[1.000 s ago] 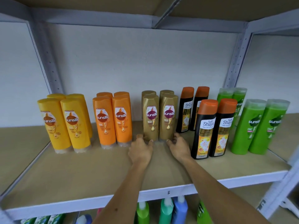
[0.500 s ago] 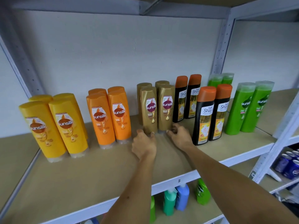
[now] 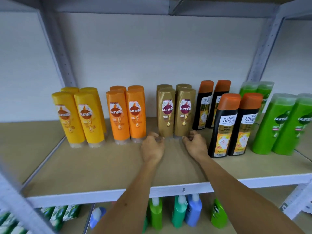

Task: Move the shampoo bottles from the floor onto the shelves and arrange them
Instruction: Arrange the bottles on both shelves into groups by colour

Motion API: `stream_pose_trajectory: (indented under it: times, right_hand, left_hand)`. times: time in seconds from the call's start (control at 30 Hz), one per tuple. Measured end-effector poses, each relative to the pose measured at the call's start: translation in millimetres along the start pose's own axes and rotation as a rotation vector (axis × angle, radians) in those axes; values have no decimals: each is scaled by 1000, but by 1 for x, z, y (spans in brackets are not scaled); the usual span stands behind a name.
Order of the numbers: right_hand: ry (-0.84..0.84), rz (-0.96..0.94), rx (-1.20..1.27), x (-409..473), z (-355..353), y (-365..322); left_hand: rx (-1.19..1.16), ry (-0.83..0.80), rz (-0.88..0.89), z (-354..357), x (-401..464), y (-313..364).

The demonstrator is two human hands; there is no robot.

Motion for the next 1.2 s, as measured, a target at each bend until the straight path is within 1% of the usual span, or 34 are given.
stream_pose_trajectory:
  times: [0.1, 0.17, 0.3, 0.43, 0.53, 0.6, 0.63, 0.73, 0.8, 0.87, 0.93, 1.03, 1.1, 1.2]
  right_hand:
    - [-35, -36, 11, -6, -5, 0]
    - [-70, -98, -19, -16, -11, -2]
    - [-196, -225, -75, -41, -30, 3]
    - [-323, -305, -4, -63, -62, 25]
    - [-363, -355, 108, -71, -94, 45]
    - [-327, -344, 186, -69, -115, 61]
    - [-282, -335, 209, -67, -126, 69]
    - [-33, -332, 187, -57, -155, 93]
    - [126, -326, 130, -51, -169, 105]
    - [188, -323, 75, -44, -175, 112]
    - [143, -297, 41, -37, -177, 114]
    - [22, -222, 24, -27, -176, 111]
    - [-40, -152, 42, -16, -176, 108]
    - [-108, -86, 54, -1, -173, 105]
  left_hand:
    - [-21, -17, 28, -1, -8, 0]
    - [-34, -23, 46, 1, -13, 1]
    - [-98, 0, 40, 9, -29, 7]
    - [-190, 3, 17, 23, -58, 26]
    - [-251, -34, 12, 42, -78, 46]
    - [-303, -54, 2, 58, -91, 61]
    - [-327, -73, -1, 66, -98, 68]
    - [-403, -115, -8, 90, -115, 86]
    - [-415, -76, -33, 102, -121, 94]
    - [-387, 3, -45, 110, -124, 98]
    - [-347, 79, -48, 116, -126, 102]
    - [-244, 159, -52, 121, -127, 108]
    - [-181, 190, -58, 123, -126, 111]
    - [-155, 206, -73, 128, -119, 111]
Point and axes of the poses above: each hand's wrist, its own x-axis towards the middle knuckle, its own z-axis out of the palm, y = z × x, the point moved 2 cm from there along x, towards the middle knuckle, and after that the axes turned 3 degrees about y, right-handed, at the moved point
